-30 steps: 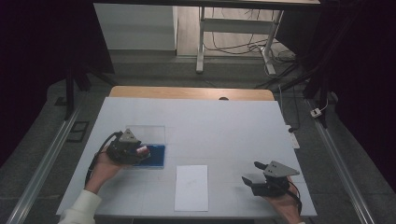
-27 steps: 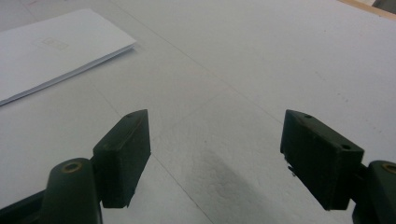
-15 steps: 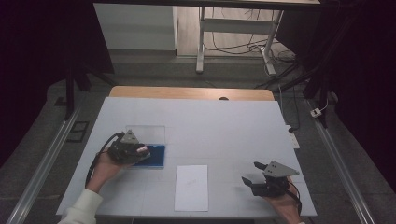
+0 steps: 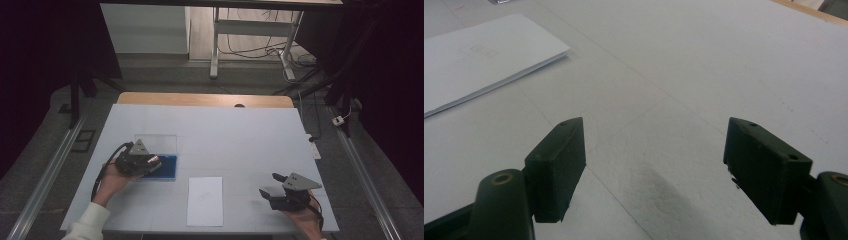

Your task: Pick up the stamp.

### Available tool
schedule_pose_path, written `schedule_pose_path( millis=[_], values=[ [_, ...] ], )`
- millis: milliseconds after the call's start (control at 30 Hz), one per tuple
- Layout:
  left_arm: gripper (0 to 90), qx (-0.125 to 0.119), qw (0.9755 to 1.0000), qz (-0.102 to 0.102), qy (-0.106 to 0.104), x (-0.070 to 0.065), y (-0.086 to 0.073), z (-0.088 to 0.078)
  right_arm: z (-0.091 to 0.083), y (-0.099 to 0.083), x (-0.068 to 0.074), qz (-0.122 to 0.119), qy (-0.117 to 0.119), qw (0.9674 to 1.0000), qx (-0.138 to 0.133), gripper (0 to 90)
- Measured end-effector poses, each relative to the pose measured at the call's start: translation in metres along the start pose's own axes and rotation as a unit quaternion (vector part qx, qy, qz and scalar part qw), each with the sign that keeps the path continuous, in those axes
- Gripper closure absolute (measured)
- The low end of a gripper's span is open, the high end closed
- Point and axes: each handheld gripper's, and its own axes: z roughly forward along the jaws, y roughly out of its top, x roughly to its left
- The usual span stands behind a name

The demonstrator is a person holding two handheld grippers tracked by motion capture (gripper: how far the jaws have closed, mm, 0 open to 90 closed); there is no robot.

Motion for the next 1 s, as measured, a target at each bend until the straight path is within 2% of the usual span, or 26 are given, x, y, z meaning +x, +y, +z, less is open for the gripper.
schedule_pose_path(
  millis=[300,600,667,833,1000],
  values=[
    [69.8,-0.030,0.9994,-0.018,-0.002,0.002,-0.001,-0.012,0.000,0.000,0.000,0.000,-0.002,1.0000,-0.002,24.6],
    [69.8,-0.047,0.9985,-0.026,-0.007,0.002,-0.002,-0.021,0.000,-0.001,0.000,0.004,-0.001,1.0000,-0.004,24.9],
    [69.8,-0.057,0.9977,-0.035,-0.014,0.002,-0.002,-0.026,0.000,-0.001,0.000,0.004,-0.002,1.0000,-0.003,25.0],
    [69.8,-0.072,0.9965,-0.039,-0.018,0.002,-0.003,-0.033,-0.001,-0.002,-0.001,0.004,-0.001,1.0000,-0.001,25.1],
    [69.8,-0.092,0.9942,-0.052,-0.022,0.005,-0.004,-0.041,-0.001,-0.002,-0.001,0.002,-0.003,1.0000,-0.001,25.1]
  ],
)
